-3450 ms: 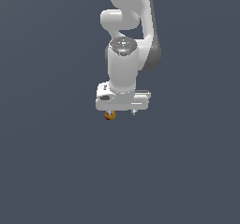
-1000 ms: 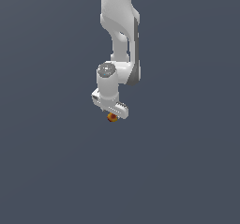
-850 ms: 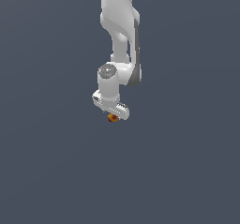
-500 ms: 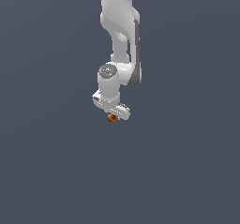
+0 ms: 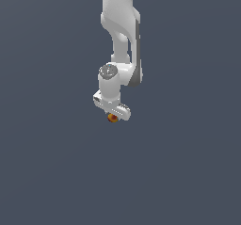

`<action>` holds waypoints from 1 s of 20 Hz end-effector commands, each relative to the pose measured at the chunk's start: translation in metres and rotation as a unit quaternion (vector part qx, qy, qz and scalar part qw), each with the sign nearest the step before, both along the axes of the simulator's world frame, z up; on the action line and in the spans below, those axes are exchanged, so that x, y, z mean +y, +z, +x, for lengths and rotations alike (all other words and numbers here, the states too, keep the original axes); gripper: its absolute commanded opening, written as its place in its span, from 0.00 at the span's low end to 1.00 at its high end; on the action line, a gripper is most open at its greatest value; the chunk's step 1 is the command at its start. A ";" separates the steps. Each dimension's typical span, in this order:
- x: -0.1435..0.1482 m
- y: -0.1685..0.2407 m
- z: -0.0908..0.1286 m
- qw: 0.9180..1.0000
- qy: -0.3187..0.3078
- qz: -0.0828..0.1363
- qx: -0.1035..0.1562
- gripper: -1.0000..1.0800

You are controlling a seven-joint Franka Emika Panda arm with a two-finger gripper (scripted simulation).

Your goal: Pick up the object and move it to a goal position.

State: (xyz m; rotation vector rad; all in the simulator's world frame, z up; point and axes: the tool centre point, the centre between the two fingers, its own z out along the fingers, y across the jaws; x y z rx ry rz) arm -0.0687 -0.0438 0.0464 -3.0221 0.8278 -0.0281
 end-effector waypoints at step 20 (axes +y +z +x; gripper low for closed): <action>0.092 0.125 0.061 1.000 -0.006 -0.003 0.009 0.00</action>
